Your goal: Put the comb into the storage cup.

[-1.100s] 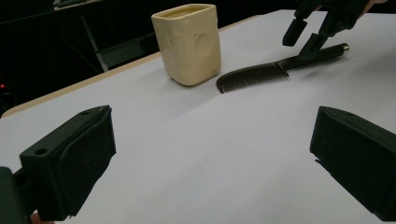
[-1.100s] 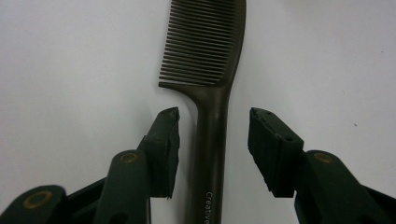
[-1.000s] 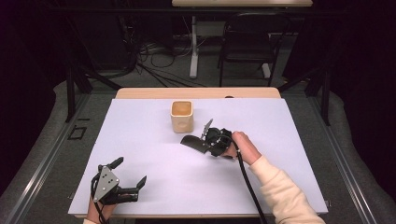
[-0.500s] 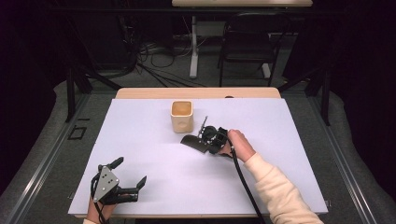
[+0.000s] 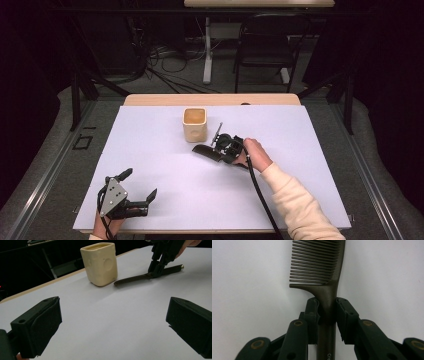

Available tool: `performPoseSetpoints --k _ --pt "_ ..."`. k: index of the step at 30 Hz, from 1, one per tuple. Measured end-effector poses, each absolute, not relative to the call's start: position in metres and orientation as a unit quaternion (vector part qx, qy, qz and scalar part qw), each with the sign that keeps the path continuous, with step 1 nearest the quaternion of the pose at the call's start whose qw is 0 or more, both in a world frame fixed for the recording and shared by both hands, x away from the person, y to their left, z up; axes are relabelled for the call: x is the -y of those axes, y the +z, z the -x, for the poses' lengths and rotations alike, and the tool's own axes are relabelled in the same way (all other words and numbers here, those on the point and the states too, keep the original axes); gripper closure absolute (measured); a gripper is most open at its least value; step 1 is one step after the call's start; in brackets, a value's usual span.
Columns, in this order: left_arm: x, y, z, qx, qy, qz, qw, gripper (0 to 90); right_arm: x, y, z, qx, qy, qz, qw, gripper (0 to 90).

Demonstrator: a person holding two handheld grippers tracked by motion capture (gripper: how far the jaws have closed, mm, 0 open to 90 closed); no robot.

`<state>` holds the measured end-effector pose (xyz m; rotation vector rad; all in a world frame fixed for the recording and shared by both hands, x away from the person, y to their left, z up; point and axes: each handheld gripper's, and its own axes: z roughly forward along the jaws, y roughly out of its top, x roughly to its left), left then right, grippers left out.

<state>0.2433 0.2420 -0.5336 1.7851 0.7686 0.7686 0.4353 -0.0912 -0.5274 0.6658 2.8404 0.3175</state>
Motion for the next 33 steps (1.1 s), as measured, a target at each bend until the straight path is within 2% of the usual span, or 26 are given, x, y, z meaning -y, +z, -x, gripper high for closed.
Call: performPoseSetpoints --k 33 --pt "-0.244 -0.533 -0.243 -0.321 0.321 -0.736 0.502 0.2 0.104 -0.505 -0.422 -0.955 0.164 -0.225 0.104 71.6"
